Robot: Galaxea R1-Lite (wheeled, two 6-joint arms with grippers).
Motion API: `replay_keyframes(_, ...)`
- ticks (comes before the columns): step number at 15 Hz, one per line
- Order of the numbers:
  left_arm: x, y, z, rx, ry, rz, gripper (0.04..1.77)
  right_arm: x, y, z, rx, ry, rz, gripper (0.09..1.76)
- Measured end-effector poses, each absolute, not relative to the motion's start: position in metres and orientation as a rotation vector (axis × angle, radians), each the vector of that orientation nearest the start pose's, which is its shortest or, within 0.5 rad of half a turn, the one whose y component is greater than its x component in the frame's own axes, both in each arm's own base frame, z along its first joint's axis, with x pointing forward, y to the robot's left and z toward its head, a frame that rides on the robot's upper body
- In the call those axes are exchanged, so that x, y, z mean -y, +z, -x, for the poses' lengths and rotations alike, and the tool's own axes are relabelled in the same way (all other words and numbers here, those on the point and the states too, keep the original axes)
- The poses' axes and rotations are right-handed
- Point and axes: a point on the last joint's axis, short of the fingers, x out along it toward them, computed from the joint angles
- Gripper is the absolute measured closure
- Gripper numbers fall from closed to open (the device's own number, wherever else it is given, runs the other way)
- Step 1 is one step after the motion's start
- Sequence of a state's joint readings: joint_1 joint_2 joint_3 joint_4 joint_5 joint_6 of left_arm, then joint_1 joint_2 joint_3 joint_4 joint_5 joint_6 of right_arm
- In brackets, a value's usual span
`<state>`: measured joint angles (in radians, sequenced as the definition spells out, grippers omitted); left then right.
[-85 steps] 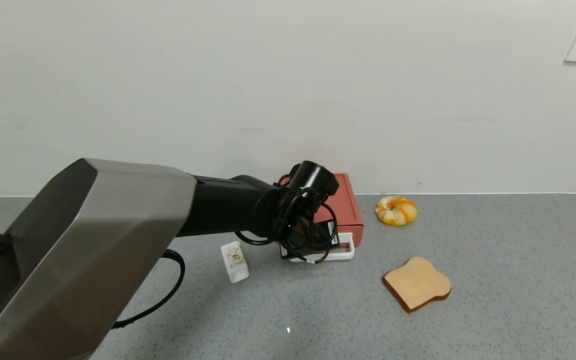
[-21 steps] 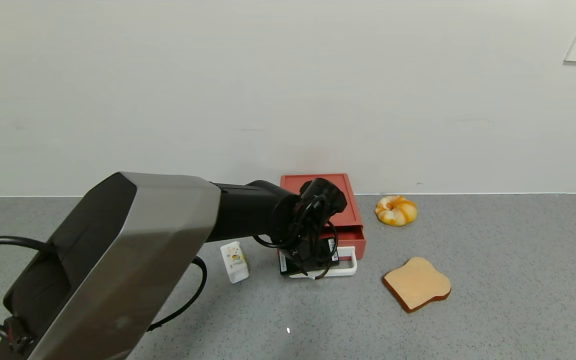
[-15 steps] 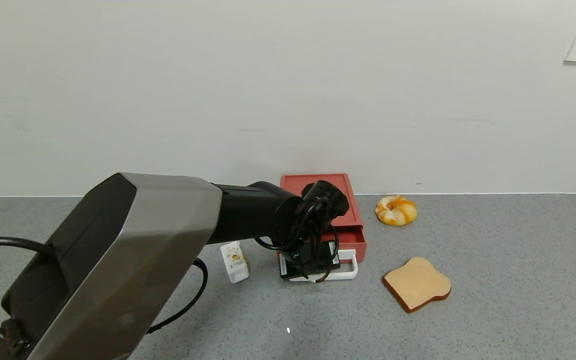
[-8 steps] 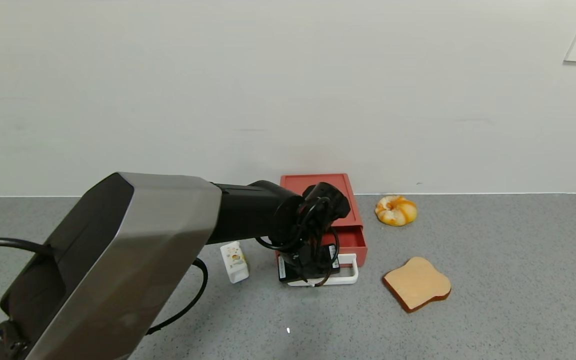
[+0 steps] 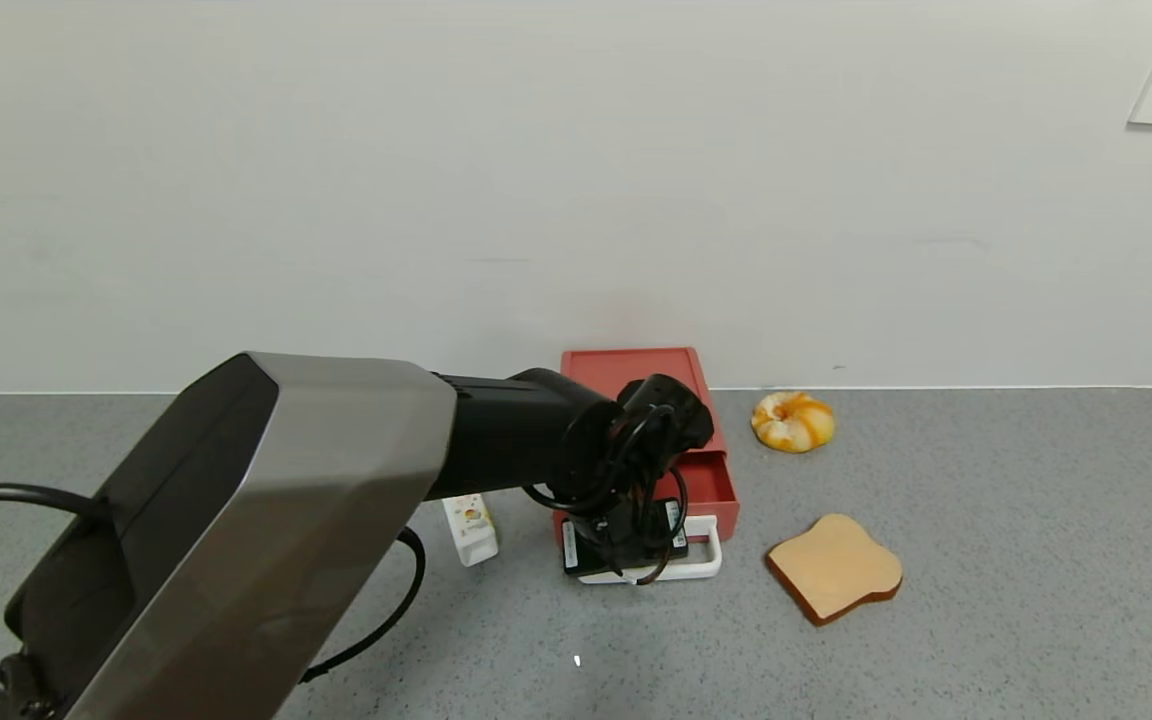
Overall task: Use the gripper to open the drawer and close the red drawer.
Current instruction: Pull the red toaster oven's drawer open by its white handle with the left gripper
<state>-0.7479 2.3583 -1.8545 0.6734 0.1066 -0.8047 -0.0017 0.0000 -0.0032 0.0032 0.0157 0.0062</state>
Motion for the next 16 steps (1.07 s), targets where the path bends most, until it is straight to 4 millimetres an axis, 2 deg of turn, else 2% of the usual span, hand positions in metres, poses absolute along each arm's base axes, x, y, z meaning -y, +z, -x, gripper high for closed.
replay_keyframes(16,0.302,0.097,-0.307,-1.287,-0.047,0.173,1.7,0.0,0.076,0.023,0.0,0.014,-0.006,0.15)
